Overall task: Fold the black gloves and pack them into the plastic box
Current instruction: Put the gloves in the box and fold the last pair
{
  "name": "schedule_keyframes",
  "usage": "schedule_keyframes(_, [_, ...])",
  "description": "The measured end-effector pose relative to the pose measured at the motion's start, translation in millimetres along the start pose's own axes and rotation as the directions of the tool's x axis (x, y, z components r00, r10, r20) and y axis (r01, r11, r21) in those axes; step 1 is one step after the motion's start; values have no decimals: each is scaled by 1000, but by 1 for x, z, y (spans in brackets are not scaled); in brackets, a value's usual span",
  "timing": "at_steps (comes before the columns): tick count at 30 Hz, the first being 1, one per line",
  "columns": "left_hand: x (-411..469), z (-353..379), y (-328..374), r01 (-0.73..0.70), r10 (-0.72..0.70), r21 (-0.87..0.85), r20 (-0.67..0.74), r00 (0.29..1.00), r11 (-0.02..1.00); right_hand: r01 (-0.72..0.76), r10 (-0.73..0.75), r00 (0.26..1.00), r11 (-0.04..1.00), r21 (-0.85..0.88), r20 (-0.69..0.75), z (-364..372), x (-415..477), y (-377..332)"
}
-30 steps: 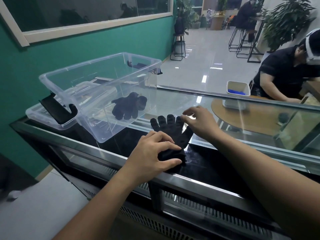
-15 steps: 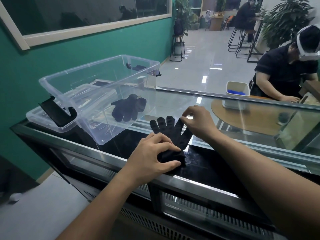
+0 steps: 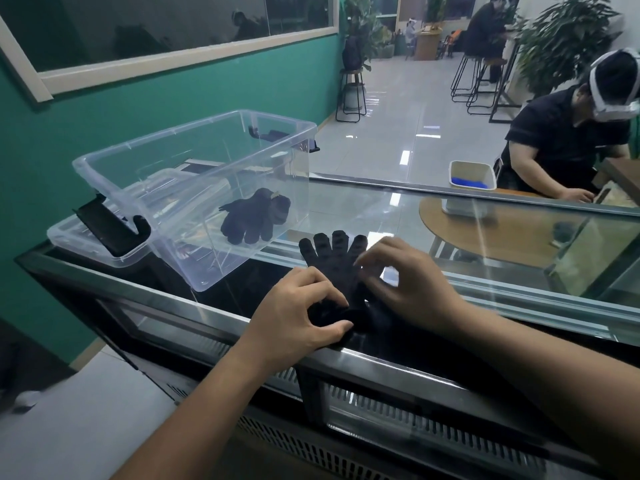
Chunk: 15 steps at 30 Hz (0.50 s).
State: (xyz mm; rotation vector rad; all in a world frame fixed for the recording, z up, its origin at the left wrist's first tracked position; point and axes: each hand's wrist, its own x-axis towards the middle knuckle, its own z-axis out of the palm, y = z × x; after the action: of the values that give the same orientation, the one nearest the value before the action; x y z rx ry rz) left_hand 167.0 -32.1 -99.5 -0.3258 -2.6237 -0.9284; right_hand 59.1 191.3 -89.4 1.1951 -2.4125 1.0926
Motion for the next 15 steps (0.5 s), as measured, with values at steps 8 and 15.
schedule_keyframes(8, [-1,3,0,-19,18,-23,-60,998,1000,206,-162,938,972,-117,306,-2,-20,-13])
schedule_keyframes(15, [0,1,2,9,-13,-63,-79,997,998,217,-173,958,959,-183,231,10,-13,-2])
